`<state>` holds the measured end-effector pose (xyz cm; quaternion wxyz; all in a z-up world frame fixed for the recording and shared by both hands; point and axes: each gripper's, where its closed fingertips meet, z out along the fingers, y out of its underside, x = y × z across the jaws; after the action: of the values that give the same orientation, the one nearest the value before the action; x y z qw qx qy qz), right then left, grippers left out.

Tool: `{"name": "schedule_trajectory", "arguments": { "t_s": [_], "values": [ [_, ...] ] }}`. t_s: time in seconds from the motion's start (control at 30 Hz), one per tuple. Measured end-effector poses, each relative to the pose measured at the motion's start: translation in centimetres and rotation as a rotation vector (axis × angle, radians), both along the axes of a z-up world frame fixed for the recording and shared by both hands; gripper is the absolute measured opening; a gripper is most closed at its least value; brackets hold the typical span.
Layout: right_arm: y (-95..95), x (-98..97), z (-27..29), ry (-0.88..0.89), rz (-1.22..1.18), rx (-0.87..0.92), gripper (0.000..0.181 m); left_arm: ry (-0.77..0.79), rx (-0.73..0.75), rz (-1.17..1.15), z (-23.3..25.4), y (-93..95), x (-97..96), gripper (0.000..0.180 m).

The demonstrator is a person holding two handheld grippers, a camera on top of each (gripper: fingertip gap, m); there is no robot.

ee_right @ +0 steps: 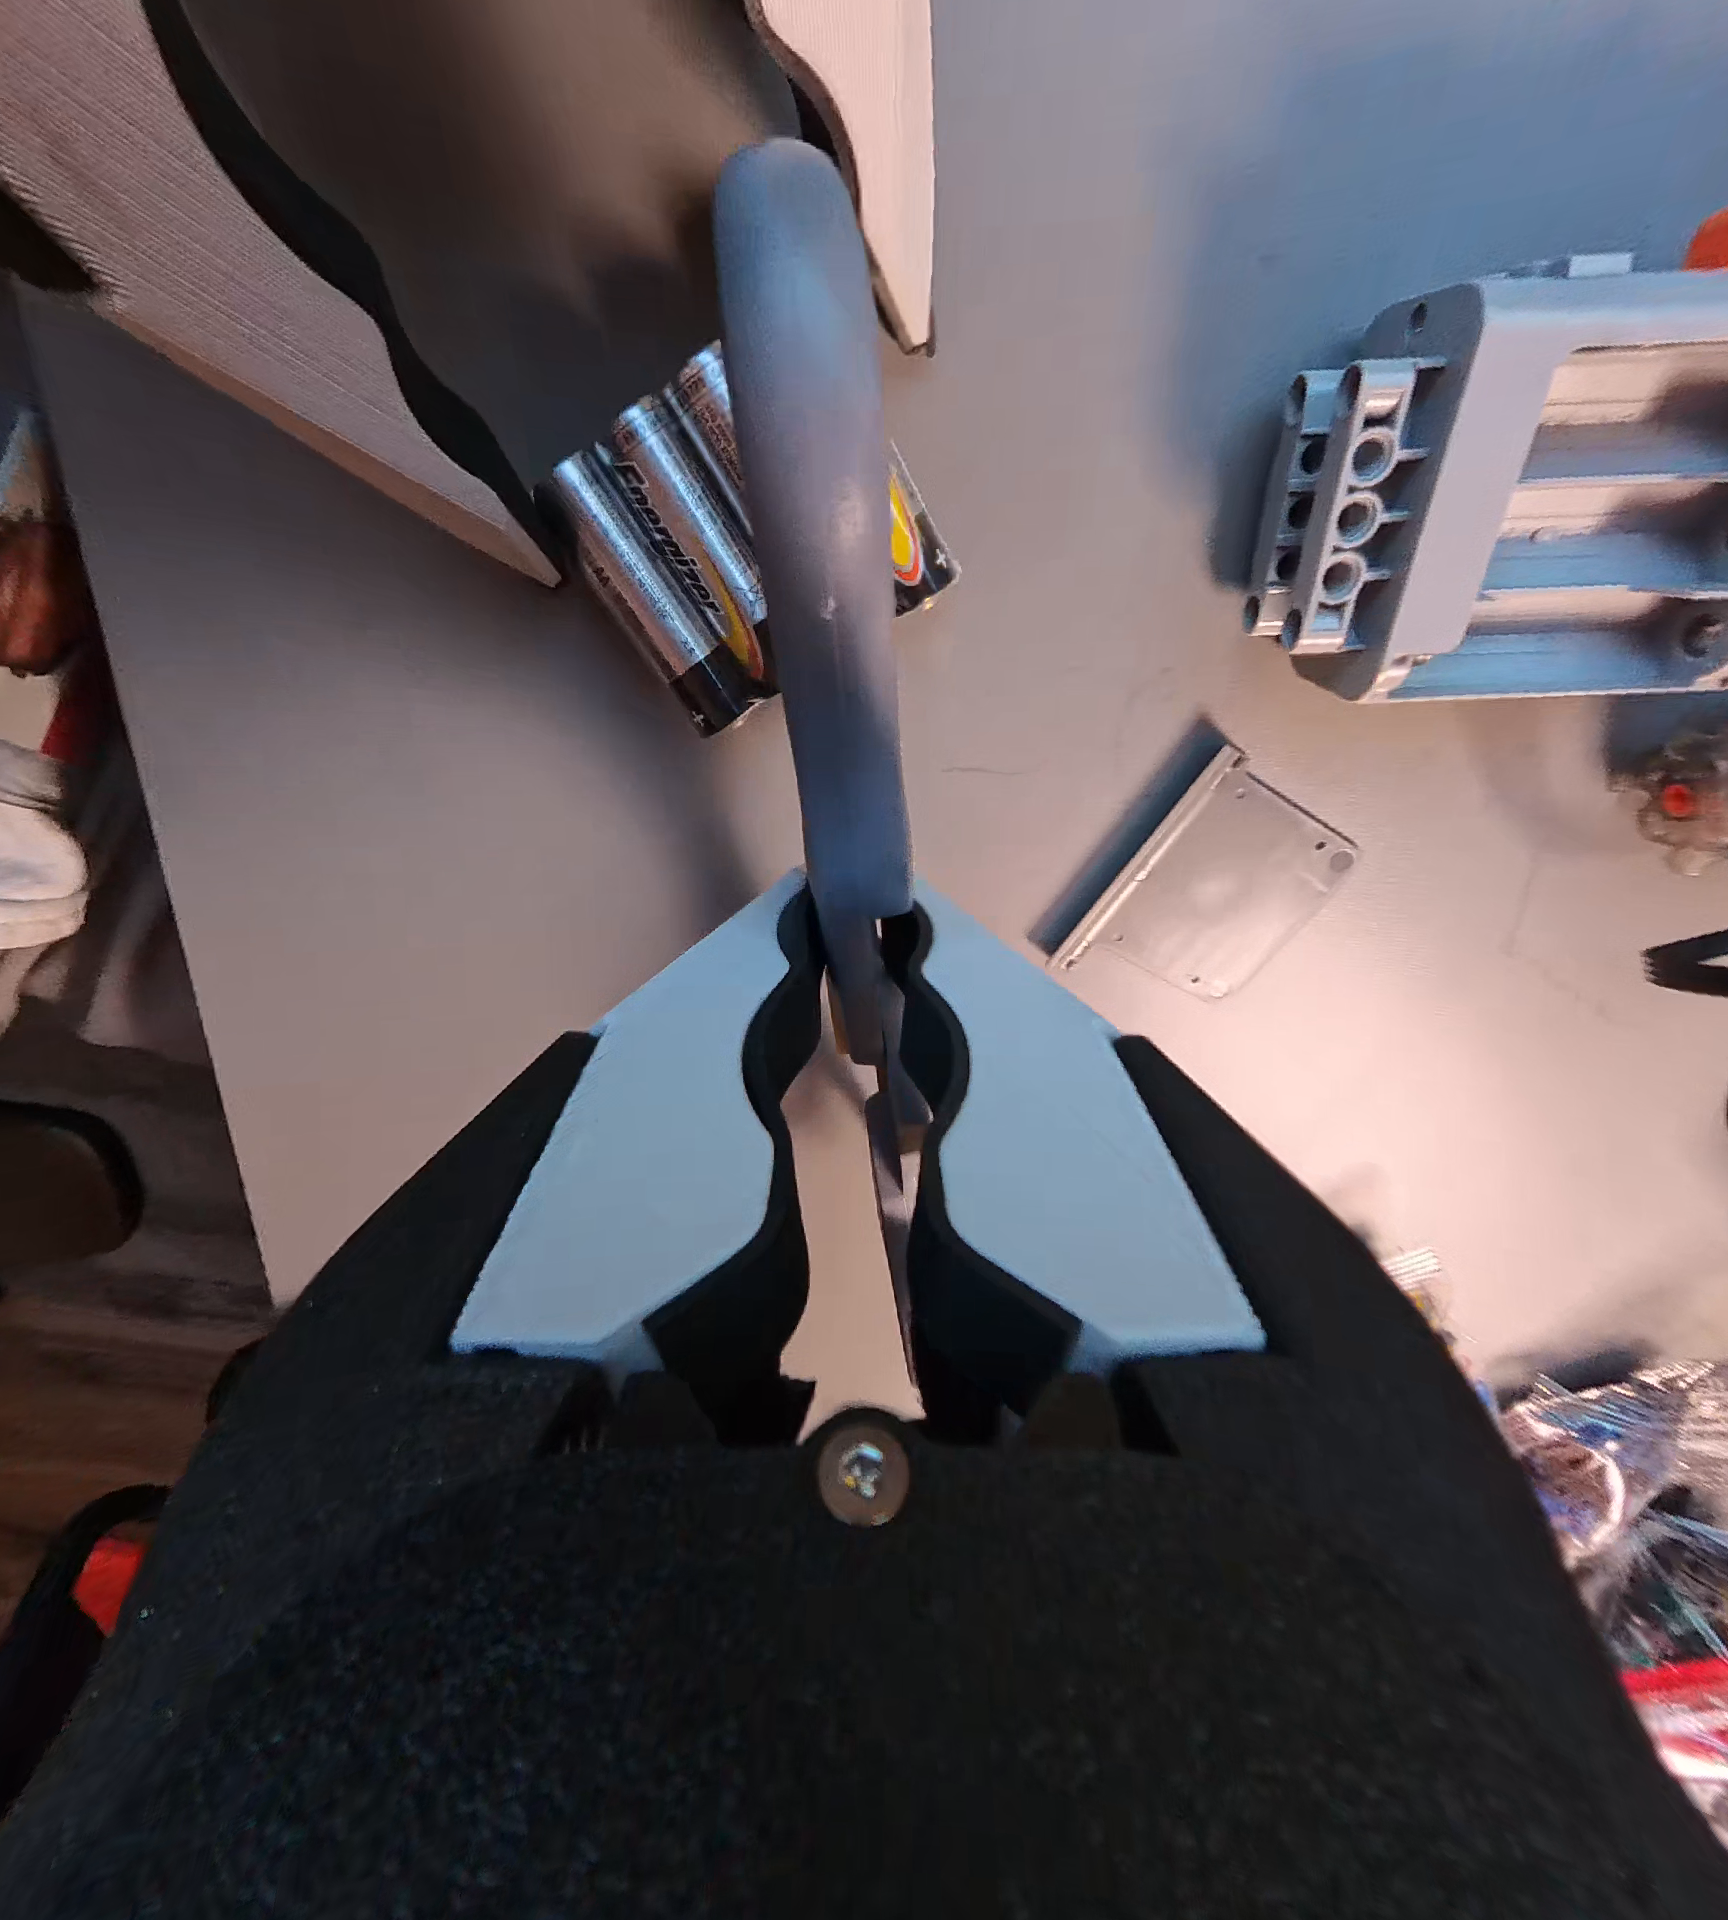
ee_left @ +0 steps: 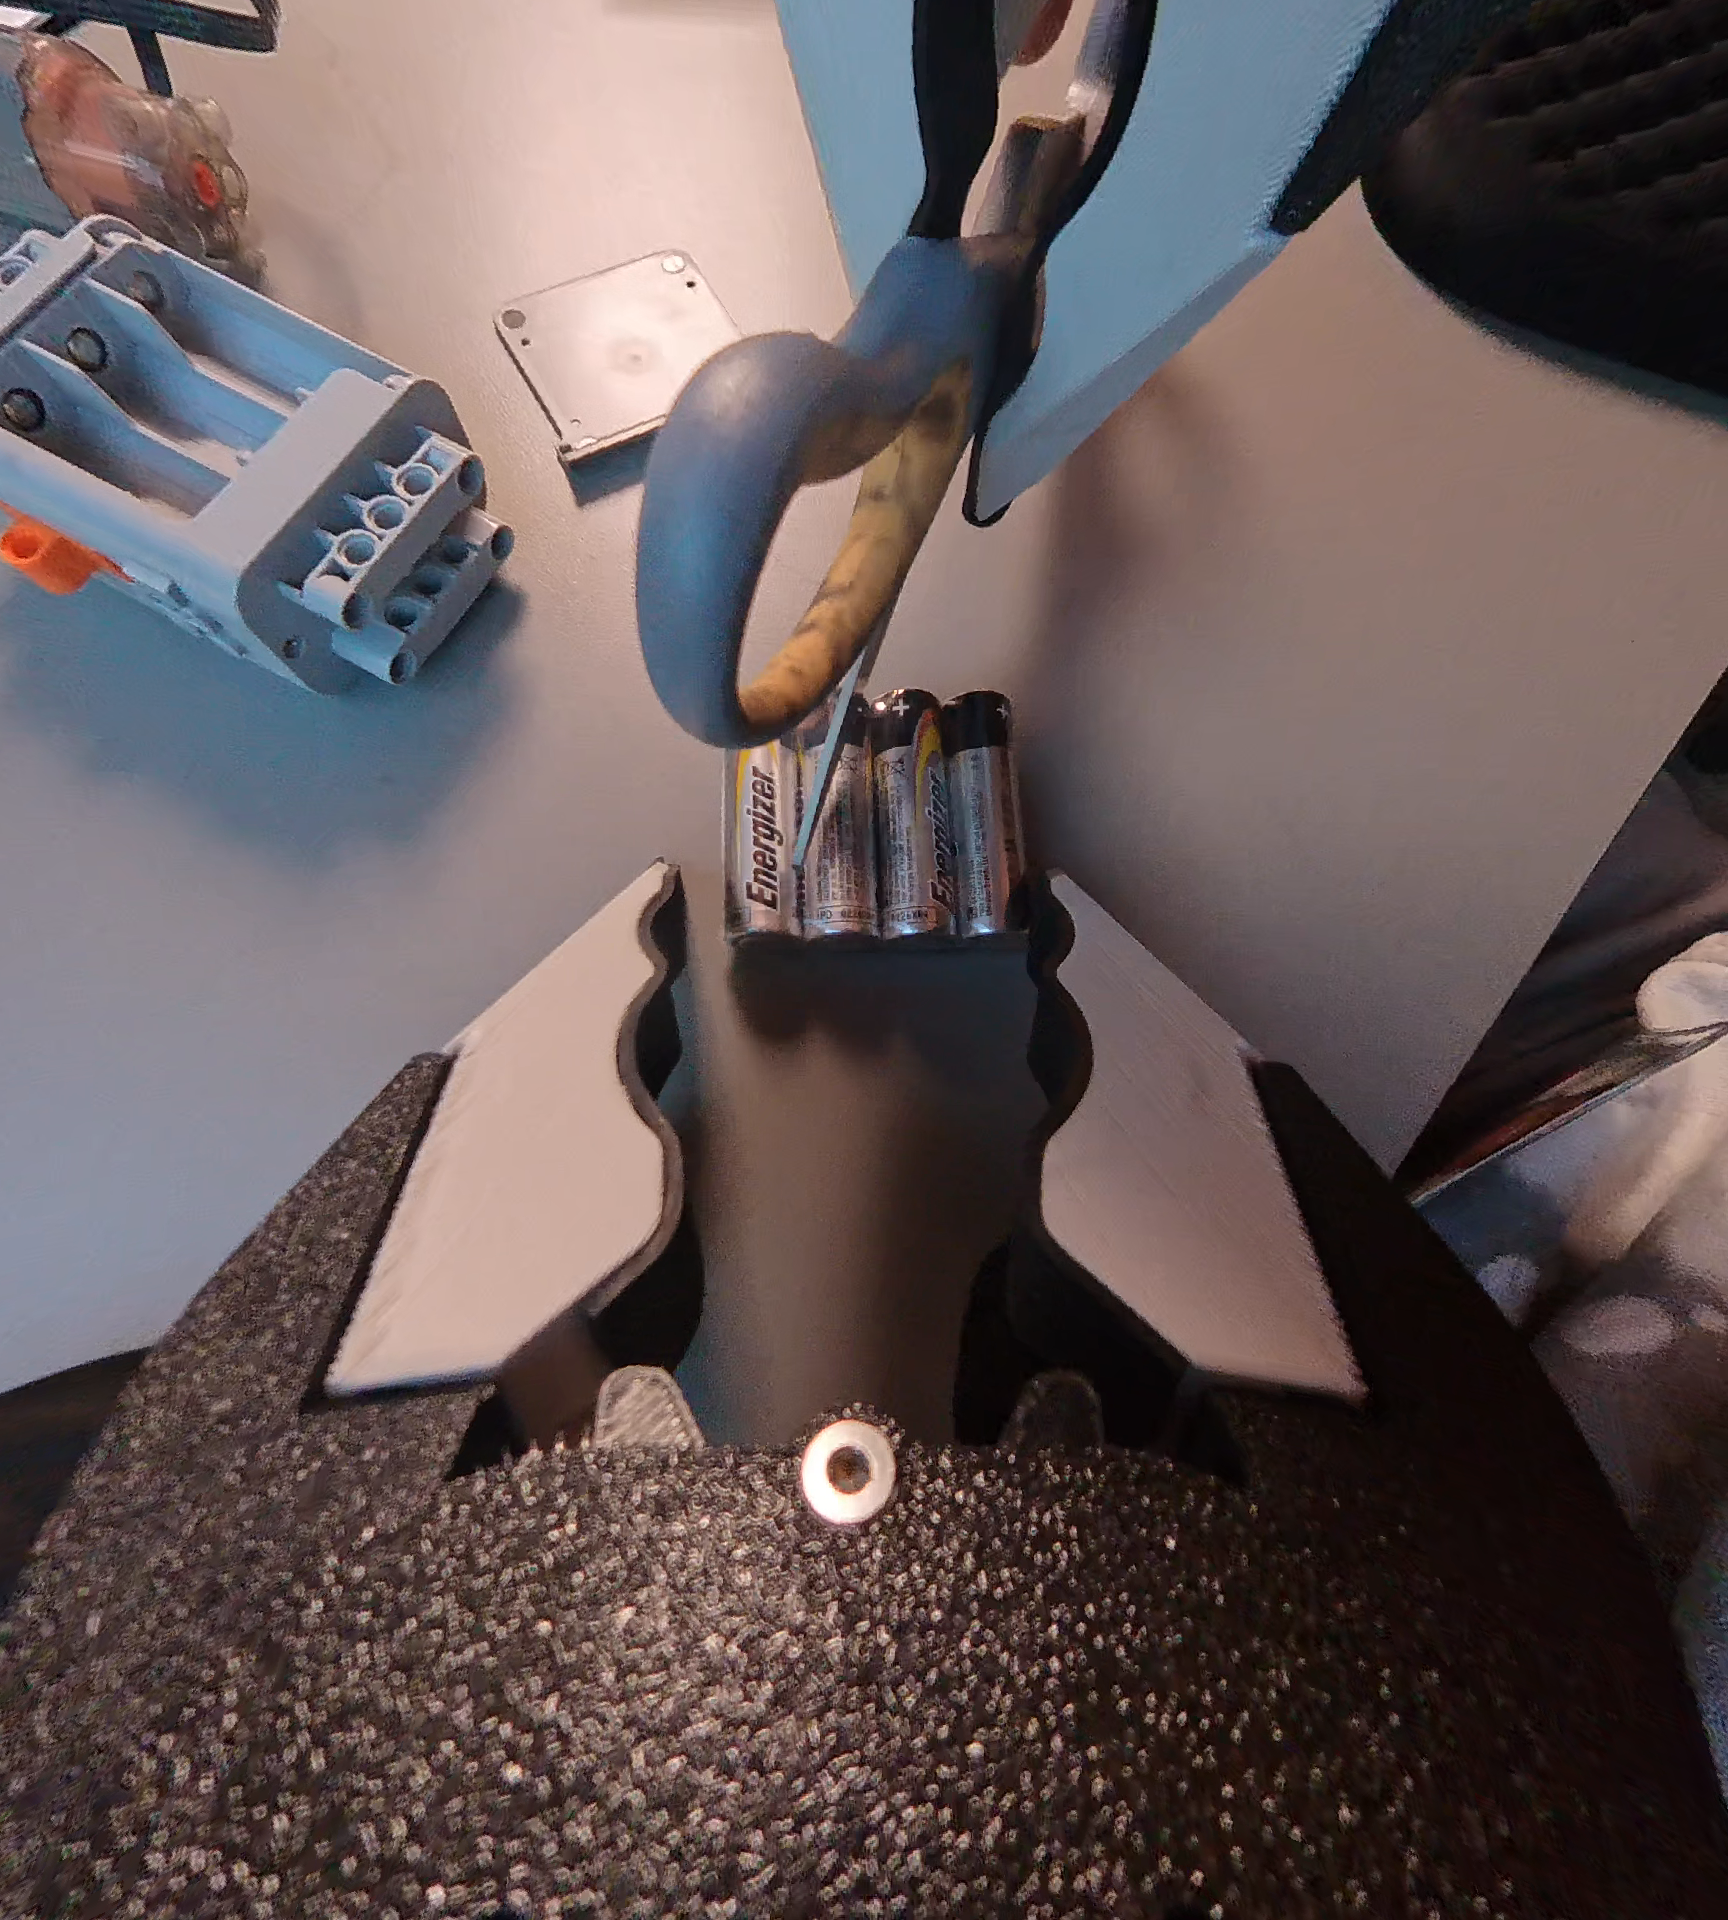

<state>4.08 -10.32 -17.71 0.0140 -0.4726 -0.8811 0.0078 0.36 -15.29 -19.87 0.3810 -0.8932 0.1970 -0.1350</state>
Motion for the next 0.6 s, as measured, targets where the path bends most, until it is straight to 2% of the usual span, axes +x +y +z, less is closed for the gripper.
{"name": "schedule_trajectory", "arguments": {
  "t_s": [0.1,0.6],
  "values": [
    [0.3,-0.5,0.0,-0.009,0.012,0.043,0.008,-0.016,-0.004,-0.040,0.1,0.1,-0.3,0.056],
    [2.1,-0.3,-0.1,-0.106,-0.008,0.173,0.008,-0.014,-0.019,-0.088,0.1,-0.1,-0.4,0.055]
  ]
}}
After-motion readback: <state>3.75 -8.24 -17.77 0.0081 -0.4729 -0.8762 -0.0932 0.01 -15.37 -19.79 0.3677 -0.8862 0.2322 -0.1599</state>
